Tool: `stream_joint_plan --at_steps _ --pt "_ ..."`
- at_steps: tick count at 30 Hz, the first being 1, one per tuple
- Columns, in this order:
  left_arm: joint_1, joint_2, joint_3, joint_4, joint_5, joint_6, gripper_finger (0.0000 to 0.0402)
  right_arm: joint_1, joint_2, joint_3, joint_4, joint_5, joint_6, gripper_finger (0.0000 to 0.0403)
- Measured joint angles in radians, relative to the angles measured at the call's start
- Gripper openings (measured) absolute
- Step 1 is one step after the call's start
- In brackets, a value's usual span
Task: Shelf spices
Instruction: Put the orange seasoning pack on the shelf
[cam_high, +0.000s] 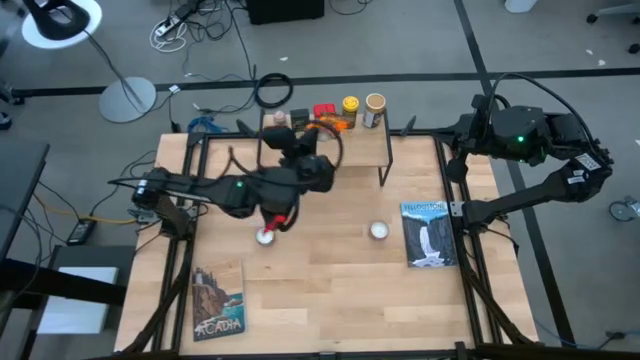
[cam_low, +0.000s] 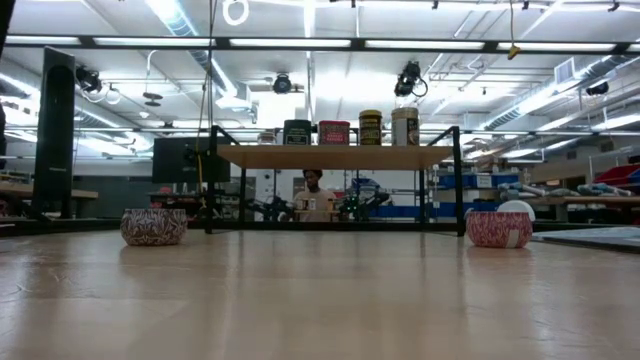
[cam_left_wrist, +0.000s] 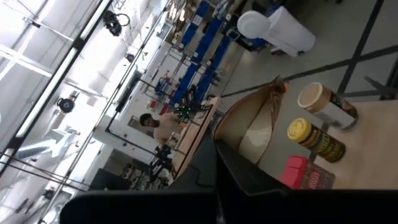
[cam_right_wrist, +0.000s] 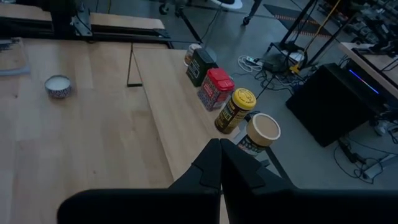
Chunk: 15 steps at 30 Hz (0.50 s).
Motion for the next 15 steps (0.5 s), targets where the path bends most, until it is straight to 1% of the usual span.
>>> stream_joint_plan --at_steps 7,11,15 --pt "-0.002 -0.067 0.0 -0.003 0.076 0.007 0.0 0.0 0.0 0.0 0.0 -0.008 0.004 0.0004" --pt "-0.002 -0.076 0.0 -0.009 0.08 0.012 0.0 0.0 0.0 0.0 0.0 -0.008 0.004 0.0003" --pt "0.01 -0.062 -0.008 -0.078 0.053 -0.011 0.0 0.0 0.0 0.0 0.0 -0.008 0.004 0.0002"
